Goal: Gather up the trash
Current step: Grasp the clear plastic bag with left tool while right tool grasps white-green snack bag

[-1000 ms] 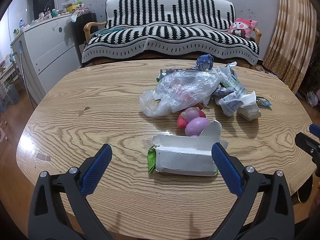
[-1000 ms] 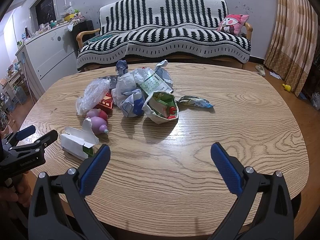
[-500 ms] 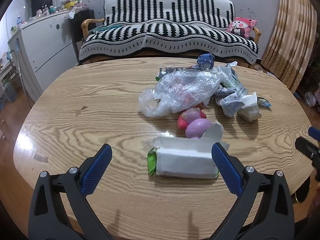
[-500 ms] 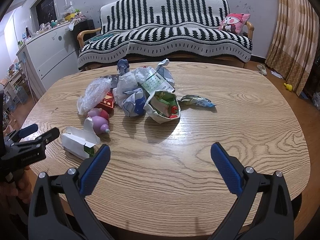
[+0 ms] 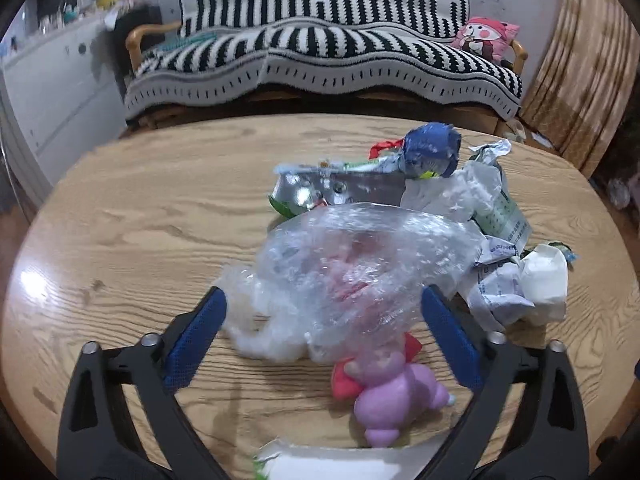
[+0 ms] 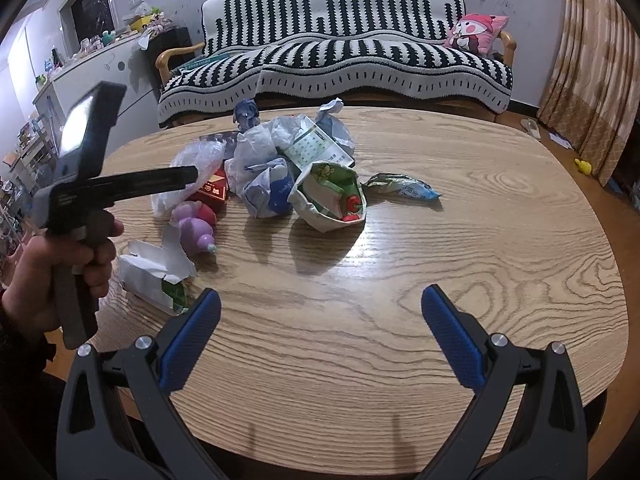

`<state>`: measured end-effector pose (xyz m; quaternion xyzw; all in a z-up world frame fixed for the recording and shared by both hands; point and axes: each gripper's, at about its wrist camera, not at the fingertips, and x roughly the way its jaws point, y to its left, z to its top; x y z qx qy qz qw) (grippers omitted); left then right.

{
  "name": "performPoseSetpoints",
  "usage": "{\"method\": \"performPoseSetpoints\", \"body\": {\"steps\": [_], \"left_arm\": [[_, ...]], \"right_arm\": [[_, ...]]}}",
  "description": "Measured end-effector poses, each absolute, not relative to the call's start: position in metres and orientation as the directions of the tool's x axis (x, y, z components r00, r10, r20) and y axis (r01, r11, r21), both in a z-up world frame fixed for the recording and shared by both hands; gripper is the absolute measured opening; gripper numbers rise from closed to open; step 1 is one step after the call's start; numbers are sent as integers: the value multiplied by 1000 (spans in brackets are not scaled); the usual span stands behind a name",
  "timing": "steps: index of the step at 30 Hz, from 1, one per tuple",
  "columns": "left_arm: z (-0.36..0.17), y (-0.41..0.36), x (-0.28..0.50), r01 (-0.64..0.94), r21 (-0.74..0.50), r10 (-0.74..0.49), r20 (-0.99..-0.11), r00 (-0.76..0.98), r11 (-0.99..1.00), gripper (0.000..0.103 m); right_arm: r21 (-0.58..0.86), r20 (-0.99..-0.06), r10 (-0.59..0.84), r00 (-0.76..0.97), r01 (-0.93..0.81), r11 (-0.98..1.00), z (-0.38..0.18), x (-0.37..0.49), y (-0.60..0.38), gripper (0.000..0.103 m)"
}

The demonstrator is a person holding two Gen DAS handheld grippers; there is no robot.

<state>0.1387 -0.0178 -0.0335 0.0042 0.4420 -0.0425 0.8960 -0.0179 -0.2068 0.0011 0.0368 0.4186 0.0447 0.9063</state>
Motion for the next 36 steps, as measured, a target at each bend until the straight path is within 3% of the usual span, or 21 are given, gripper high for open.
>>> {"method": "performPoseSetpoints", "body": {"steps": [1, 3, 6, 17, 22, 23, 24, 25, 26, 27, 36], "left_arm": [[-35, -18, 140, 88, -46, -90, -796, 598, 995, 74], [-37, -17, 143, 119, -98, -149, -806, 572, 988, 31], [-32, -11, 138, 109, -132, -170, -810, 561, 985, 7], [30, 19, 85, 103, -161, -188, -727, 660, 982, 5], [29, 19, 80, 100, -181, -202, -728, 655, 978, 5], [28, 17, 80, 100, -183, -203, -731, 652, 978, 5], [26, 13, 81, 100, -183, -204, -733, 649, 978, 5], [25, 8, 82, 104, -181, -205, -735, 646, 978, 5], [25, 6, 81, 108, -180, -207, -735, 645, 978, 5], [24, 0, 81, 114, -178, -209, -735, 645, 977, 5], [25, -100, 68, 286, -178, -323, -721, 613, 942, 5]], "right_arm": [[99, -756, 109, 646, -52, 994, 0, -17, -207, 97], [99, -759, 114, 641, -59, 993, -2, -14, -207, 97], [108, -759, 126, 639, -67, 992, -4, -8, -210, 97], [96, -753, 113, 648, -62, 993, -13, 65, -201, 94], [89, -797, 96, 597, -42, 995, -41, 108, -198, 74], [80, -802, 91, 591, -46, 996, -46, 114, -196, 66], [67, -805, 86, 587, -55, 996, -50, 117, -193, 49], [64, -806, 93, 585, -70, 995, -53, 119, -191, 42], [57, -797, 98, 597, -87, 995, -52, 117, -190, 28], [49, -791, 94, 604, -90, 995, -49, 114, -190, 23], [206, -680, 228, 696, -117, 971, 25, 34, -261, 22]]}}
